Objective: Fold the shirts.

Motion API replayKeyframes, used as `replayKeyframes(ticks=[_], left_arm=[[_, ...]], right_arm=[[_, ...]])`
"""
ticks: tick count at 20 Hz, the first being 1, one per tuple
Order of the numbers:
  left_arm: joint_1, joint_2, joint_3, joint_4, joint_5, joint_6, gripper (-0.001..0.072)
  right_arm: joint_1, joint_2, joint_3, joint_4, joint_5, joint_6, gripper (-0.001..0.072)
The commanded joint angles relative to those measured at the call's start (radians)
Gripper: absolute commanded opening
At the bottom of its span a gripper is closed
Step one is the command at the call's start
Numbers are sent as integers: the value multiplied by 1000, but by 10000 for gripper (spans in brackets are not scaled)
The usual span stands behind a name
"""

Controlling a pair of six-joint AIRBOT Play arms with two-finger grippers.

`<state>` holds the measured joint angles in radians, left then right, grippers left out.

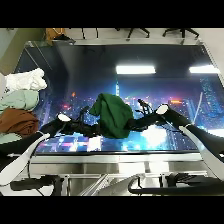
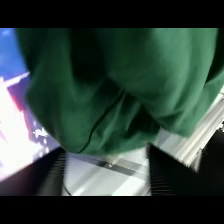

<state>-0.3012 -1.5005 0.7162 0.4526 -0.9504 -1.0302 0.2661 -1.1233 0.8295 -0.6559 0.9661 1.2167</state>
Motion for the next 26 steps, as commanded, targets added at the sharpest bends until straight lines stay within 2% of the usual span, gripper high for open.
replayKeyframes(ticks=[1, 2, 3, 5, 9, 11, 14, 16, 20, 23, 26], left_arm=[[-22, -58, 61, -31, 10, 43, 44], [-22, -56, 85, -9, 11, 42, 17], [-21, -47, 106, 6, 8, 34, 16], [-5, -2, 127, 55, 8, 12, 14], [69, 160, 182, 242, -72, -107, 13], [114, 262, 240, 311, -141, -154, 13], [171, 415, 383, 394, -233, -209, 13], [204, 511, 488, 430, -264, -232, 13], [282, 672, 646, 474, -320, -240, 13], [359, 764, 669, 586, -353, -256, 14], [435, 813, 536, 588, -347, -257, 14]], right_arm=[[16, -59, -3, 217, -16, -164, 292], [14, -56, 2, 243, 3, -200, 64], [10, -46, 7, 253, 22, -208, 23], [-14, -8, 23, 253, 61, -208, 22], [-144, 129, 103, 296, 171, -208, 22], [-244, 203, 167, 420, 228, -214, 22], [-419, 298, 286, 679, 319, -277, 22], [-537, 343, 366, 748, 362, -278, 22], [-698, 421, 455, 751, 415, -275, 22], [-765, 473, 461, 734, 411, -276, 23], [-748, 461, 458, 538, 408, -274, 23]])
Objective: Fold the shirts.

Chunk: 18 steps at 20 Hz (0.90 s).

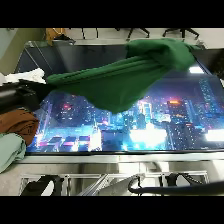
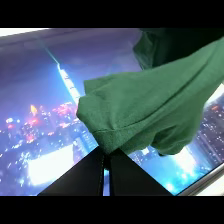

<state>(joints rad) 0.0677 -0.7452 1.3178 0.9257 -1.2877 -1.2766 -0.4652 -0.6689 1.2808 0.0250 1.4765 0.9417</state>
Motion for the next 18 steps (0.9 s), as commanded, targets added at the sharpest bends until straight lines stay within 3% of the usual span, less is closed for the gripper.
replayKeyframes(ticks=[1, 3, 7, 10, 12, 14, 15, 18], left_arm=[[65, 58, -131, 104, -9, -6, 14], [26, 20, -285, 65, 24, -3, 14], [-152, -150, -513, 45, 221, 20, 14], [-232, -320, -571, 48, 330, 20, 15], [-240, -434, -557, 48, 328, 20, 14], [-230, -523, -518, 48, 297, 21, 15], [-222, -557, -490, 48, 273, 21, 15], [-195, -620, -402, 48, 208, 31, 15]], right_arm=[[9, -10, -10, -207, -104, 13, 23], [99, -53, -89, -227, -109, 9, 23], [383, -189, -320, -228, -233, -116, 23], [531, -343, -414, -227, -389, -179, 24], [558, -452, -414, -210, -425, -212, 47], [537, -522, -403, -175, -419, -224, 365], [512, -529, -393, -175, -398, -224, 400], [389, -483, -356, -176, -263, -224, 399]])
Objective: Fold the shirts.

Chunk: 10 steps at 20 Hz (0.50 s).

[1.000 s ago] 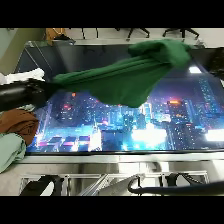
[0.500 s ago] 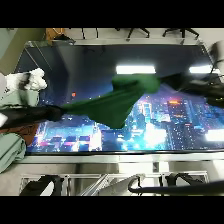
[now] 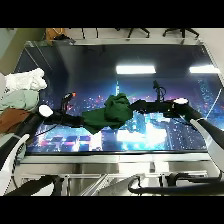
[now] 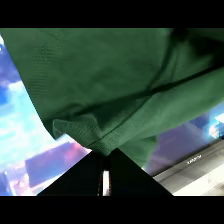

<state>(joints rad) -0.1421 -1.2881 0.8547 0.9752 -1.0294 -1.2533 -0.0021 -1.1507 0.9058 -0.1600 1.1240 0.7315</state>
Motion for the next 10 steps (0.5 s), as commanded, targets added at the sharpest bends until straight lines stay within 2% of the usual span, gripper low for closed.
replayKeyframes(ticks=[1, 3, 6, 10], left_arm=[[26, -80, 80, -2, -60, 8, 15], [46, -80, 113, -2, -79, 8, 15], [74, -80, 137, -3, -99, 8, 16], [69, -80, 136, 0, -118, 16, 16]], right_arm=[[-126, 33, 19, 0, 131, -6, 400], [-219, 96, 19, -103, 161, 48, 399], [-262, 158, -4, -360, 161, 192, 400], [-135, 172, -139, -394, 102, 215, 400]])
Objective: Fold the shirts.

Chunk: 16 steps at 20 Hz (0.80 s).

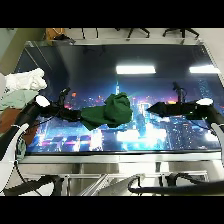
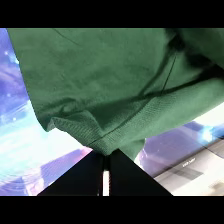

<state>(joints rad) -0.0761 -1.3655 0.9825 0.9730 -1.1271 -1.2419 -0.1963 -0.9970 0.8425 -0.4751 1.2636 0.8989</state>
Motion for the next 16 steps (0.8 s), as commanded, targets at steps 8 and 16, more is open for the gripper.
replayKeyframes(ticks=[8, 16], left_arm=[[-2, -3, 8, 1, -26, 11, 16], [-2, -3, 9, 2, -50, 48, 16]], right_arm=[[426, -33, -136, -75, -391, 48, 589], [514, -138, -121, 269, -498, -181, 563]])
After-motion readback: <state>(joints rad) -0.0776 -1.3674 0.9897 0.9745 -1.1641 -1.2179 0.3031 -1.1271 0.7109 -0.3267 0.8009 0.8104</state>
